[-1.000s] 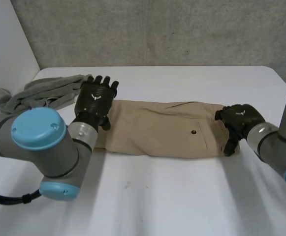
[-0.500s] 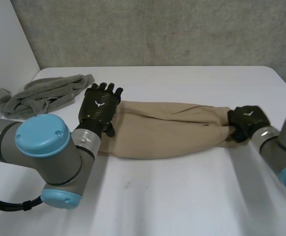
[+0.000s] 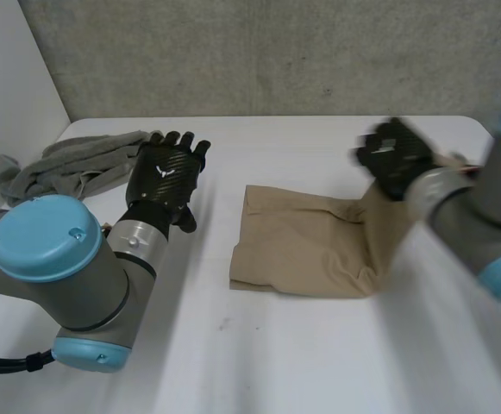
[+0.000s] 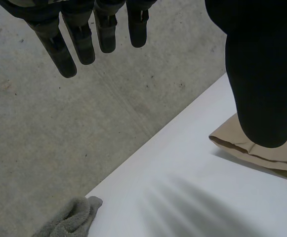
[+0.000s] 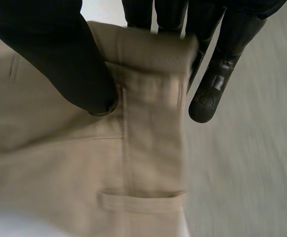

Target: Fold the laundry.

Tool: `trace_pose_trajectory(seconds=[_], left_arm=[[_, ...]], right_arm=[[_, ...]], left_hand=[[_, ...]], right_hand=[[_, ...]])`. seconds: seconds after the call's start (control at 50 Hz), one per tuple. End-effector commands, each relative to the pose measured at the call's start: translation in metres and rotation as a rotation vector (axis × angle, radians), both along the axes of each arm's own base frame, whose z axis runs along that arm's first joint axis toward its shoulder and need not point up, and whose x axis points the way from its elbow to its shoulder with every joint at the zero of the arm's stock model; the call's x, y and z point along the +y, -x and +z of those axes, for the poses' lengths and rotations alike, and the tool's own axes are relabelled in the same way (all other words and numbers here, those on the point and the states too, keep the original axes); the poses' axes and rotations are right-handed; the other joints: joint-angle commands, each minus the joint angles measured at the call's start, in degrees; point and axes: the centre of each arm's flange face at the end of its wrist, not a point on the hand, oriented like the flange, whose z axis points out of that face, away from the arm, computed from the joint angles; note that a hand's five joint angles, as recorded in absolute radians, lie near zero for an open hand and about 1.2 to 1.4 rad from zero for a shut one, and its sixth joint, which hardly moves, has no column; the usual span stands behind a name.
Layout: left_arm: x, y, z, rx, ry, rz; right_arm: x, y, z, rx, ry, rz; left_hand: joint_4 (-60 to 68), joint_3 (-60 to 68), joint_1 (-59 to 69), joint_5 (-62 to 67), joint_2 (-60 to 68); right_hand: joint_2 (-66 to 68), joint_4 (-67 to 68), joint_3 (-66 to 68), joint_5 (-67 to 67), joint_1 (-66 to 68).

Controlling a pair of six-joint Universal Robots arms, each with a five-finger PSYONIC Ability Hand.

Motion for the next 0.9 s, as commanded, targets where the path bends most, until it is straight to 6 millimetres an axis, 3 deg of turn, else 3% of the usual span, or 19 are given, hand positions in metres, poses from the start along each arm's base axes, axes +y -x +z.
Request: trace_pose_trajectory(seconds=[0.02,0.12,0.16,0.18,0.2,0.28,0.34,0.42,0.52,0.58,0.62,0.72,0.8,0.9], left_arm=[[-0.001,0.001,0.006,0.012,0.016,-0.001],[-0.003,0.003,0.012,0.028,0.030,0.000],[-0.007,0.004,0.018,0.049,0.040,0.003],[-0.008,0.004,0.019,0.056,0.041,0.005],[-0.009,0.005,0.020,0.065,0.042,0.008],[-0.015,0.007,0.034,0.126,0.060,0.023],[-0.019,0.011,0.043,0.164,0.060,0.012],[-0.017,0.023,0.050,0.199,0.013,-0.027],[-0.002,0.053,0.024,0.176,-0.162,-0.143],[0.002,0.064,0.000,0.121,-0.274,-0.184],[0.001,0.066,-0.019,0.081,-0.336,-0.175],[-0.003,0.065,-0.046,0.016,-0.407,-0.129],[-0.003,0.060,-0.064,-0.057,-0.441,-0.095],[-0.003,0.058,-0.076,-0.151,-0.430,-0.100]], right_arm=[[0.086,-0.093,-0.032,0.108,0.023,0.428],[0.103,-0.107,-0.055,0.132,-0.044,0.507],[0.102,-0.108,-0.054,0.123,-0.047,0.493],[0.100,-0.107,-0.051,0.093,-0.062,0.472],[0.097,-0.106,-0.048,0.068,-0.076,0.450],[0.079,-0.097,-0.021,-0.172,-0.212,0.314],[0.057,-0.072,0.013,-0.463,-0.348,0.176],[0.036,-0.046,0.031,-0.741,-0.513,0.052],[0.024,-0.030,0.015,-0.763,-0.600,-0.047],[0.017,-0.028,-0.010,-0.671,-0.612,-0.080],[0.014,-0.027,-0.021,-0.624,-0.611,-0.099],[0.001,-0.027,-0.063,-0.504,-0.609,-0.175],[-0.001,-0.027,-0.085,-0.439,-0.626,-0.208],[-0.003,-0.026,-0.096,-0.377,-0.611,-0.211]], left_hand=[[-1.8,-2.3,-1.1,-2.7,-1.9],[-1.8,-2.3,-1.1,-2.7,-1.9],[-1.8,-2.3,-1.1,-2.7,-1.9],[-1.8,-2.3,-1.1,-2.7,-1.9],[-1.8,-2.3,-1.1,-2.7,-1.9],[-1.8,-2.3,-1.1,-2.7,-1.9],[-1.6,-2.1,-0.9,-2.4,-1.7],[-0.6,-1.1,0.1,-1.4,-0.6],[-0.2,-0.7,0.4,-1.1,-0.3],[0.5,-0.1,1.1,-0.4,0.4],[0.6,0.1,1.3,-0.3,0.5],[1.3,0.8,1.9,0.4,1.2],[1.3,0.8,1.9,0.4,1.2],[1.3,0.8,1.9,0.4,1.2]], right_hand=[[12.6,11.7,12.0,14.3,24.0],[12.6,11.7,12.0,14.3,24.0],[-19.3,-20.2,-19.9,-17.6,-7.9],[-45.9,-46.8,-46.5,-44.2,-34.5],[-57.4,-58.3,-58.0,-55.7,-46.0],[-57.4,-58.3,-58.0,-55.7,-46.0],[-57.4,-58.3,-58.0,-55.7,-46.0],[-57.4,-58.3,-58.0,-55.7,-46.0],[-57.4,-58.3,-58.0,-55.7,-46.0],[-57.4,-58.3,-58.0,-55.7,-46.0],[-57.4,-58.3,-58.0,-55.7,-46.0],[-57.4,-58.3,-58.0,-55.7,-46.0],[-57.4,-58.3,-58.0,-55.7,-46.0],[-57.4,-58.3,-58.0,-55.7,-46.0]])
